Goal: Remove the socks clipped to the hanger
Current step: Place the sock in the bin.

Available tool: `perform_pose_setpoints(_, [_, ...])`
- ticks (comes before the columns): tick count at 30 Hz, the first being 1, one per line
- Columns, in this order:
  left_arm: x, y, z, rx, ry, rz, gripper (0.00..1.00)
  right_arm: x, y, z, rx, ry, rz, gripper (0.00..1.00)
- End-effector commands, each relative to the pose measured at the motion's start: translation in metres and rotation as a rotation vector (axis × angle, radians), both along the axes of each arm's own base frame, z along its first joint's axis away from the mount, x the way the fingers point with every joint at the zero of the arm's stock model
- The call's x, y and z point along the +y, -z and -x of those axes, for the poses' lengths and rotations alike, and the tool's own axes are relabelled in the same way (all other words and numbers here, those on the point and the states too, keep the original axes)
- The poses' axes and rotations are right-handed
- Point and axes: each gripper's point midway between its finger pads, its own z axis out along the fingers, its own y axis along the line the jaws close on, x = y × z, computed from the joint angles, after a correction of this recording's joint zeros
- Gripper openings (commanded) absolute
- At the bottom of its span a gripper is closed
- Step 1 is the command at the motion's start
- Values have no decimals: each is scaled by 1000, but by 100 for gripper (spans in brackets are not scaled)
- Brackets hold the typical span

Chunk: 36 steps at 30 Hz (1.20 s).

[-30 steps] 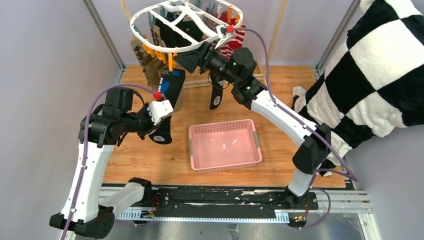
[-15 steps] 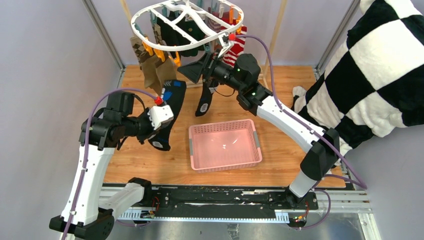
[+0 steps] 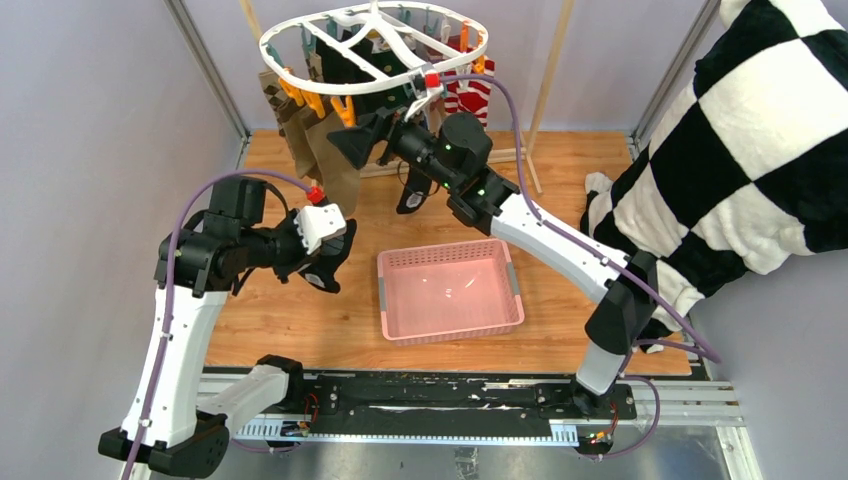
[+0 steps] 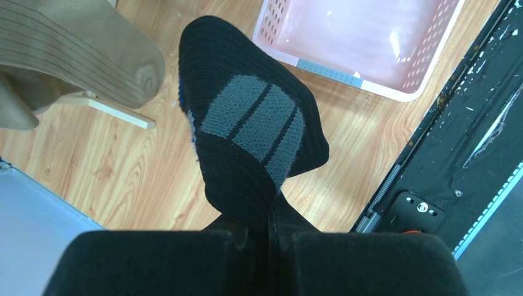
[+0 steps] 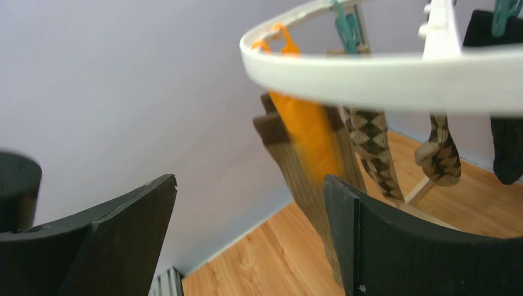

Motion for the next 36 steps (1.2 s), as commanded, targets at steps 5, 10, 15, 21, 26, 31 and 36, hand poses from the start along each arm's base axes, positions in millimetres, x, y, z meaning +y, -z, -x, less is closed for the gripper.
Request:
perform_pose_setpoints(5, [-14,-15,14,-53,91,66,0,-38,53,104,-237,-384,92,100])
perform_pose_setpoints(10, [-28,-26,18,-34,130,144,0,-54,100,144,-303,-468,102,100])
perform_pose_setpoints(15, [-35,-34,21,-21,142,192,0,-43,102,163,-411,-483,107,100])
perform_pose_setpoints(21, [-39,-33,22,2,145,212,0,-15,101,170,-517,-459,164,100])
perform_pose_setpoints(26, [-41,-34,20,22,143,224,0,6,109,171,-568,-435,225,96])
perform_pose_setpoints(31, [-39,-41,21,-13,137,217,0,10,122,173,-553,-439,259,74])
perform_pose_setpoints(36, [-39,-43,23,-18,141,225,0,3,137,177,-514,-440,285,39])
